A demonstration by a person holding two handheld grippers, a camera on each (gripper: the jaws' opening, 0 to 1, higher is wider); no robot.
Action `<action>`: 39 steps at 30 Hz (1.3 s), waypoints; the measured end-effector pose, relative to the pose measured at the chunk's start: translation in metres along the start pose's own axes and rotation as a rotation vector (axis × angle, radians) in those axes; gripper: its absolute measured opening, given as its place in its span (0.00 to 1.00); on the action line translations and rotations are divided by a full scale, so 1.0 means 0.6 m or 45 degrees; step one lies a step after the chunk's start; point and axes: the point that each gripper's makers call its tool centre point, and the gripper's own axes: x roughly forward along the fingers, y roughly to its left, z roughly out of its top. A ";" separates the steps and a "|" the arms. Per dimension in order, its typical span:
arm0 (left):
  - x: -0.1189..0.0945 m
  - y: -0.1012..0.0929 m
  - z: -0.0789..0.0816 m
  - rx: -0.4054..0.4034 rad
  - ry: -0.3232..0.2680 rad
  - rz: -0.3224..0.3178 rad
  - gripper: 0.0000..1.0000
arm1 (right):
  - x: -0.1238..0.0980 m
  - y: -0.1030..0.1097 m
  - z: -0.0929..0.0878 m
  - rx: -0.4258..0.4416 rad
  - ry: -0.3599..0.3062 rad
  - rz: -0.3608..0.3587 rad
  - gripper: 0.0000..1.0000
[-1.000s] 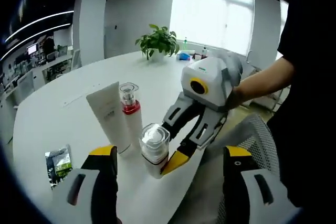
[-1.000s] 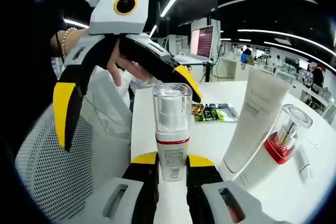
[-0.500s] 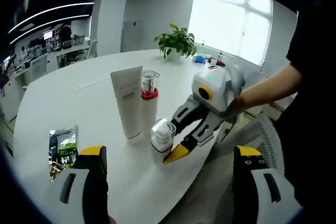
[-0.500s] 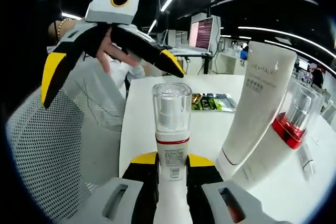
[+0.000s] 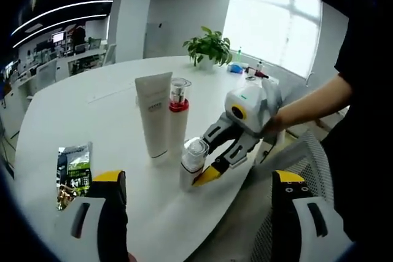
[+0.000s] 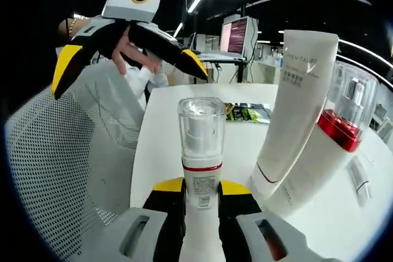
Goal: Arrange the skincare products in the storage area until every visible bottle or jar stands upright without overlapping.
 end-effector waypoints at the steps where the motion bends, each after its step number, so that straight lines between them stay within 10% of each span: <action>1: 0.001 -0.001 0.000 -0.001 0.000 -0.001 0.91 | 0.001 -0.001 0.000 -0.009 0.006 0.004 0.10; 23: 0.002 0.001 -0.003 -0.002 0.020 0.003 0.89 | 0.009 -0.055 -0.012 -0.204 0.178 0.033 0.12; 30: 0.004 -0.001 -0.005 0.001 0.028 -0.003 0.88 | 0.000 -0.051 -0.053 -0.073 0.233 -0.013 0.19; 39: 0.007 0.000 -0.005 0.000 0.033 -0.003 0.88 | -0.009 -0.022 -0.077 0.442 0.331 -0.283 0.09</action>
